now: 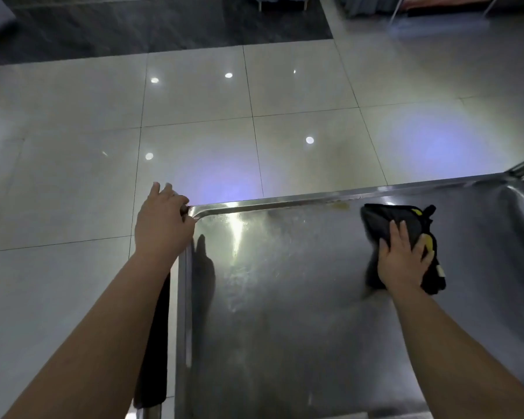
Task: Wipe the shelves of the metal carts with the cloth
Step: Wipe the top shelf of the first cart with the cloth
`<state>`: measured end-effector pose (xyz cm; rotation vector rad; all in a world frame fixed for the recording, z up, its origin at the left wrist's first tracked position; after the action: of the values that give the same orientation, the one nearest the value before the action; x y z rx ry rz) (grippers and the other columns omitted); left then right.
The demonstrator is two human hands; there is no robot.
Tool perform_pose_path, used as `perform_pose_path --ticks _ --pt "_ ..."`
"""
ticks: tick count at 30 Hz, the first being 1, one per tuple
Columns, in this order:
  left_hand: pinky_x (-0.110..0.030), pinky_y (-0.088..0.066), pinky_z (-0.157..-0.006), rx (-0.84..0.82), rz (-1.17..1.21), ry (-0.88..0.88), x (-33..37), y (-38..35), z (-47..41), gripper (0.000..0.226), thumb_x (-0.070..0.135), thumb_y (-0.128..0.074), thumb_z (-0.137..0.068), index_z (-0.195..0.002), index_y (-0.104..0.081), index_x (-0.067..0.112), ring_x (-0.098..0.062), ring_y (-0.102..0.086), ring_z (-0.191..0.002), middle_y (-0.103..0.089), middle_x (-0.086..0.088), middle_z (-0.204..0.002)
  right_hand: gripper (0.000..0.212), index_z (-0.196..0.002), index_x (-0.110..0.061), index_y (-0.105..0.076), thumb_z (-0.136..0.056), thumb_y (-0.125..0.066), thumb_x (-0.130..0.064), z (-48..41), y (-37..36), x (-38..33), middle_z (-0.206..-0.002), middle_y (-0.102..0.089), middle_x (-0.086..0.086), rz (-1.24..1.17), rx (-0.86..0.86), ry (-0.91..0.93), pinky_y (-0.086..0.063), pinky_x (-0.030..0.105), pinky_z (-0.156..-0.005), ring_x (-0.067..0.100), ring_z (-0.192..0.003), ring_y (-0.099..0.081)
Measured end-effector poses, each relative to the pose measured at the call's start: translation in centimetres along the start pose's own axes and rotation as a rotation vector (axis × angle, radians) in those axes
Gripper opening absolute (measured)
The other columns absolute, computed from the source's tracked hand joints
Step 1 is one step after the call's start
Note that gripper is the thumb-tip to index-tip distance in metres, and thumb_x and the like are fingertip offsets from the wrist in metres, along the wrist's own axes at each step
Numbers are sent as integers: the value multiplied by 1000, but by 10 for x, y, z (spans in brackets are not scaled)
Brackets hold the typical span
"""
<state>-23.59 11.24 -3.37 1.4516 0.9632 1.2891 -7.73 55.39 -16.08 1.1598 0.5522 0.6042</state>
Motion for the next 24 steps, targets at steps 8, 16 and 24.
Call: perform_pose_path --ticks 8,16,24 --pt "-34 -45 -83 34 193 39 7 1 -6 34 23 -48 -68 -94 -70 17 -22 -54 -95 -66 7 -78 55 -154 -35 -1 -103 -17 -48 -35 5 -88 -162 3 -13 0 -18 153 1 53 -117 31 -148 4" --pt "-34 -49 -84 45 345 35 12 5 -2 30 21 -52 -66 -89 -72 22 -16 -63 -87 -66 6 -79 58 -153 -35 9 -103 -17 -48 59 -40 -228 -160 13 -14 70 -54 467 6 56 -116 33 -147 9" --pt "-26 -48 -67 56 496 98 9 12 3 27 22 -51 -65 -80 -71 32 -9 -62 -76 -65 6 -79 53 -154 -33 0 -104 -15 -43 167 -83 -334 -162 3 -12 107 -190 878 15 53 -115 33 -146 19"
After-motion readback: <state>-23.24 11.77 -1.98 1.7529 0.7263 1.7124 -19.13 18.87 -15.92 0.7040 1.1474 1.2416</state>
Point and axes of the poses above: each hand's wrist, its own z-axis away from the middle knuckle, its own y-axis out of the back of the hand, x = y × z, the point moved 5 cm from there along -z, towards the middle knuckle
